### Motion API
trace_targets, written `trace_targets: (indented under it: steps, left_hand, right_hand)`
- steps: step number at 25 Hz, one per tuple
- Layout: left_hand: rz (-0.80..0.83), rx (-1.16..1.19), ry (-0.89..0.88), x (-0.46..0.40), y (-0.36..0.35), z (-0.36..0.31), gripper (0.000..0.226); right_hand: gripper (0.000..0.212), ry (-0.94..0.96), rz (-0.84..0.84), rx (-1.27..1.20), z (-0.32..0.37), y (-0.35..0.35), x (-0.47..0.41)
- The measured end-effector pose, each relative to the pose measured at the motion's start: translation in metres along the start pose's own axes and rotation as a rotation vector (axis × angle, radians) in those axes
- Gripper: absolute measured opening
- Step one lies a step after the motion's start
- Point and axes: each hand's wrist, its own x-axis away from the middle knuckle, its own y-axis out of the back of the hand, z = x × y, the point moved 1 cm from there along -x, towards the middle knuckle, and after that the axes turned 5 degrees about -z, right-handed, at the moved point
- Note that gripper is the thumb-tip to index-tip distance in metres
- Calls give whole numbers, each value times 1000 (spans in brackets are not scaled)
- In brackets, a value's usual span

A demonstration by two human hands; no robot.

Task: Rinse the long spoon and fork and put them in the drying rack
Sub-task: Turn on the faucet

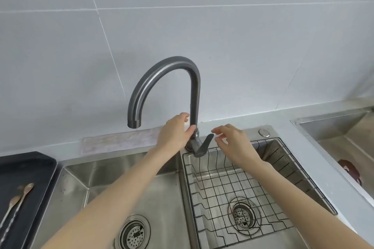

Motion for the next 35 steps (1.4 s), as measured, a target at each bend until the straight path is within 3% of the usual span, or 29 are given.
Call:
trace_targets:
  steps: [6,13,35]
  left_hand:
    - [-65,106,34,-30,-8,-3,41]
    - [-158,158,48,-44,-16,-9,29]
    - [-185,102,15,-39,-20,-8,31]
  right_hand:
    - [32,-22,41,-22,-15,-24,-21]
    - [17,-40,-8,-29,-23,-33,-33]
    - [9,52,-39,-46,-27,-33,-13]
